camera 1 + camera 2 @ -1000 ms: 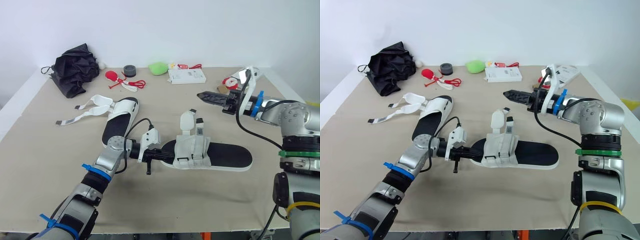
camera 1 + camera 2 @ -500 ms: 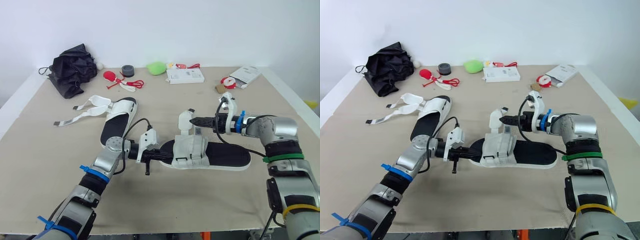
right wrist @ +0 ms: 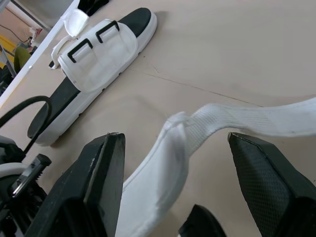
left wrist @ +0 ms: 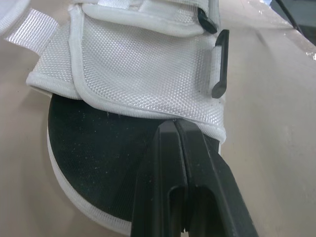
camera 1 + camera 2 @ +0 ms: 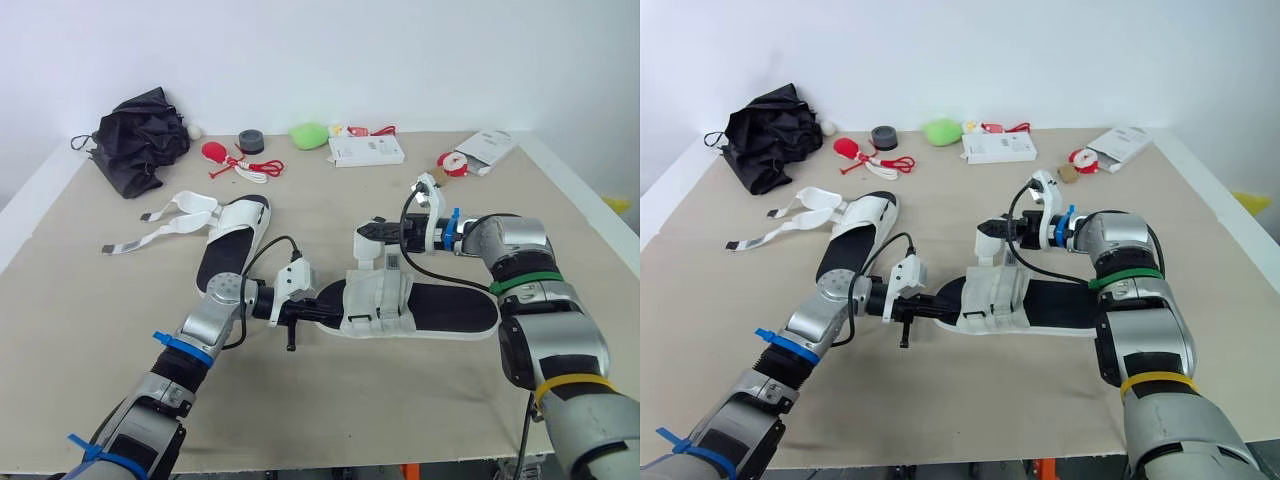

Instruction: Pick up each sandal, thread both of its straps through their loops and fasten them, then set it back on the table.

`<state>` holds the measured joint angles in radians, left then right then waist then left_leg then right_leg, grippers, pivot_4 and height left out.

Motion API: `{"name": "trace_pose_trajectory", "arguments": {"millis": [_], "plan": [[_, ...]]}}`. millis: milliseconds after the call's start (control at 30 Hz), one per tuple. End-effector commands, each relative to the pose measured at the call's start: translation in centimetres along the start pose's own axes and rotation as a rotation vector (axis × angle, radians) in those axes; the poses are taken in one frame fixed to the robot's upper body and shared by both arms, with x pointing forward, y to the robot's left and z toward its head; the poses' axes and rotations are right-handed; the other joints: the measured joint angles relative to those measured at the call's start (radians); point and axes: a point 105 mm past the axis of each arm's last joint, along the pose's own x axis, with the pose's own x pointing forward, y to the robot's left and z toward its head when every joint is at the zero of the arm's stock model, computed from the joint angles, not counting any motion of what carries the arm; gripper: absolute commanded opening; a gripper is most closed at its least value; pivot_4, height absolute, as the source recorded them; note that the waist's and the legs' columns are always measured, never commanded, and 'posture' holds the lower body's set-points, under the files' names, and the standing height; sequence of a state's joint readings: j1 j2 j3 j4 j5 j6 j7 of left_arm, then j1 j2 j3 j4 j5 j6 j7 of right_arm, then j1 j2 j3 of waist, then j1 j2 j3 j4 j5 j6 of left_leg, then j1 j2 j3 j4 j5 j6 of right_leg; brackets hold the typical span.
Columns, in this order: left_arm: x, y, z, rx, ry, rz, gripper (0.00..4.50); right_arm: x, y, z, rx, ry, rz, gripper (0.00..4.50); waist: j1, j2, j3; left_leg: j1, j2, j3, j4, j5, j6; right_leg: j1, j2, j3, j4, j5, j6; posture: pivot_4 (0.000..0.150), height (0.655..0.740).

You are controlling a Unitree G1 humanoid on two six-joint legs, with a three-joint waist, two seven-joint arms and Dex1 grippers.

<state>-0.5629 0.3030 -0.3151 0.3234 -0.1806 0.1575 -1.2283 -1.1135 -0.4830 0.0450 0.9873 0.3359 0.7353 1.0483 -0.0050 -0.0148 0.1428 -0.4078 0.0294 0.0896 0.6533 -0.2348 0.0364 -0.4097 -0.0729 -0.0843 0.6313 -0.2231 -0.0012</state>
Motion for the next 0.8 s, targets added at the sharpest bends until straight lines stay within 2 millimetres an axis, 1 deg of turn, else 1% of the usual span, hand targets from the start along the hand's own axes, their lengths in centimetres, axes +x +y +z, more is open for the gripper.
{"name": "trace_pose_trajectory", "arguments": {"millis": [33,300,500,667,800], "plan": [[-1.0,-1.2,-5.3,-0.144,0.183,0.001,0.00,0.2,0.8,1.9,-0.029,-0.056,0.034,3.60,-0.002,0.000,0.000,0.000,0.000,0.000,0.000,0.000,0.000,0.000,0.000,0.000,0.000,0.000,0.000,0.150,0.7400],[-1.5,-1.2,-5.1,-0.147,0.186,0.014,0.00,1.3,1.8,2.2,-0.003,-0.095,0.095,3.60,-0.018,0.000,0.000,0.001,0.001,0.000,0.000,0.000,0.000,0.000,0.001,0.000,0.002,-0.001,-0.001,0.150,0.7400],[-1.6,-1.1,-5.0,-0.154,0.183,0.015,0.00,2.5,2.3,3.2,0.028,-0.171,0.096,3.60,-0.020,0.001,0.000,0.002,0.002,0.000,0.000,0.000,-0.001,0.000,0.002,0.001,0.002,-0.001,-0.001,0.150,0.7400],[-1.6,-1.0,-4.9,-0.156,0.178,0.017,0.00,3.5,2.4,4.1,0.050,-0.236,0.059,3.60,-0.021,0.001,0.000,0.002,0.002,0.000,0.000,0.001,-0.001,0.000,0.002,0.001,0.003,-0.001,-0.001,0.150,0.7400],[-1.6,-1.2,-4.9,-0.163,0.173,0.025,0.00,3.8,2.3,5.0,0.059,-0.284,0.021,3.60,-0.021,0.001,0.000,0.002,0.002,0.001,0.000,0.001,-0.001,0.000,0.002,0.002,0.003,0.000,-0.002,0.150,0.7400]]}}
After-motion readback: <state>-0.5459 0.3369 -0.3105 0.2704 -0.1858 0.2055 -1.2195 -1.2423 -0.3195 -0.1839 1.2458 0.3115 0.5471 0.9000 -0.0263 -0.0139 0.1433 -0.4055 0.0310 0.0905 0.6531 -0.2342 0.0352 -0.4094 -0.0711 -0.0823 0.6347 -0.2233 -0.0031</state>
